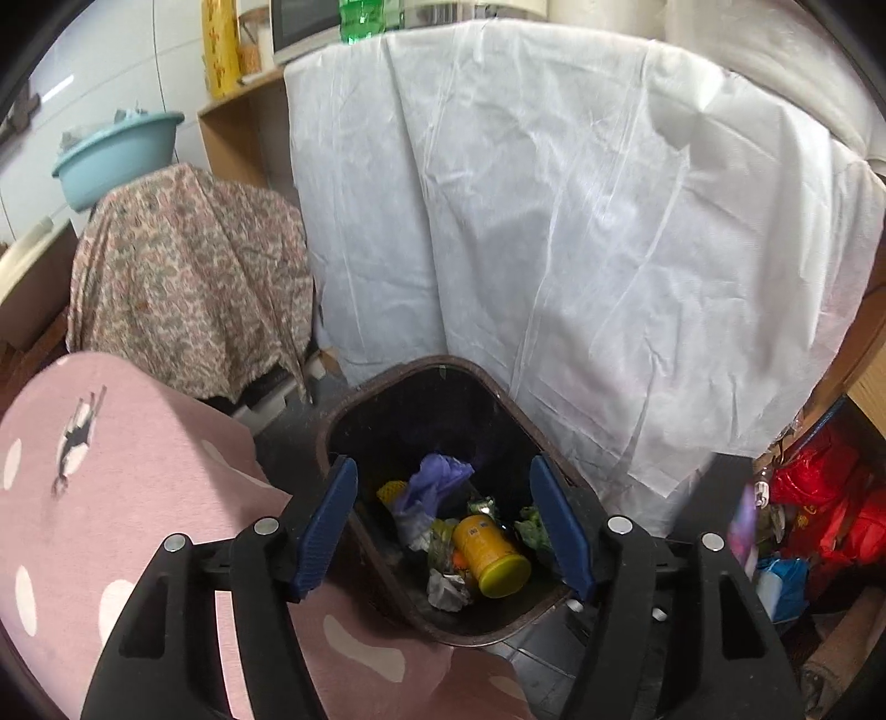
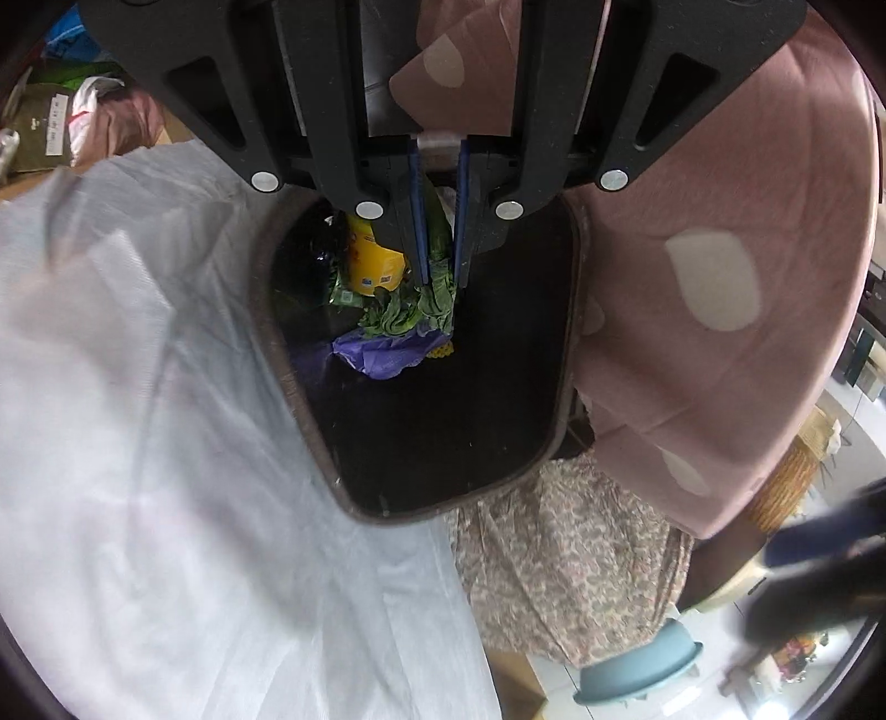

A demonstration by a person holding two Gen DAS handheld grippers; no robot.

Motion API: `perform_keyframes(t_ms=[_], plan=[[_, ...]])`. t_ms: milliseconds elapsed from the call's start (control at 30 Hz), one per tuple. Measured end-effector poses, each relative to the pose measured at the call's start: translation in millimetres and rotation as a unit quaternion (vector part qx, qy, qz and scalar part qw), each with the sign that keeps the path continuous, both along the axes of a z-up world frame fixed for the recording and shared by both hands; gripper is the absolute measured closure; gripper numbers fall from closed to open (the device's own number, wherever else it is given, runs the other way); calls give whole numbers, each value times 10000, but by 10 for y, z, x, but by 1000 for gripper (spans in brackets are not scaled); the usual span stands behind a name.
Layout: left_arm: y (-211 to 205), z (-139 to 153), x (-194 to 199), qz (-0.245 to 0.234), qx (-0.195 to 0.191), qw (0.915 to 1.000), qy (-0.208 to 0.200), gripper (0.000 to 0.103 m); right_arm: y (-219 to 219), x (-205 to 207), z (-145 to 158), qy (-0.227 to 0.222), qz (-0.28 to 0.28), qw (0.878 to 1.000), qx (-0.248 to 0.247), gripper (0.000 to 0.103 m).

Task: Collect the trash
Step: 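Open both tools to drop the purple bag and green stem into the bin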

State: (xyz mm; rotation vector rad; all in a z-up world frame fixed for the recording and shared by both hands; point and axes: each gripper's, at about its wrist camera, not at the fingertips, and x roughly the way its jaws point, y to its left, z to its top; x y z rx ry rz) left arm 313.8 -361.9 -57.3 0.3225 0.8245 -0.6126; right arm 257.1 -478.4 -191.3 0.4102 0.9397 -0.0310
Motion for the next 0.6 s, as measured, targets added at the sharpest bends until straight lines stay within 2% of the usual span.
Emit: perform_keyframes(t_ms=[267, 300, 367, 400, 433, 600], plan=[[95, 51, -37, 7, -35, 9999, -157, 36, -2, 371, -276, 338, 18, 9994, -16, 90], [107, 46, -36, 15, -31, 9999, -164, 36, 4, 391, -304, 356, 42, 9994, -33, 85], [141, 44, -47, 28, -43, 9999, -147, 36, 46, 428, -304, 366, 86, 9992, -140, 68], [163, 45, -58, 28, -59, 9999, -141, 35, 69, 426, -288, 341, 85, 9991, -221, 56], [187, 52, -65, 31, -77, 9999, -142, 35, 91, 415, -262, 294, 71, 9991, -301, 50], [313, 97, -133, 69, -179, 9996, -198, 34, 159, 343, -165, 168, 61, 9994, -297, 44]])
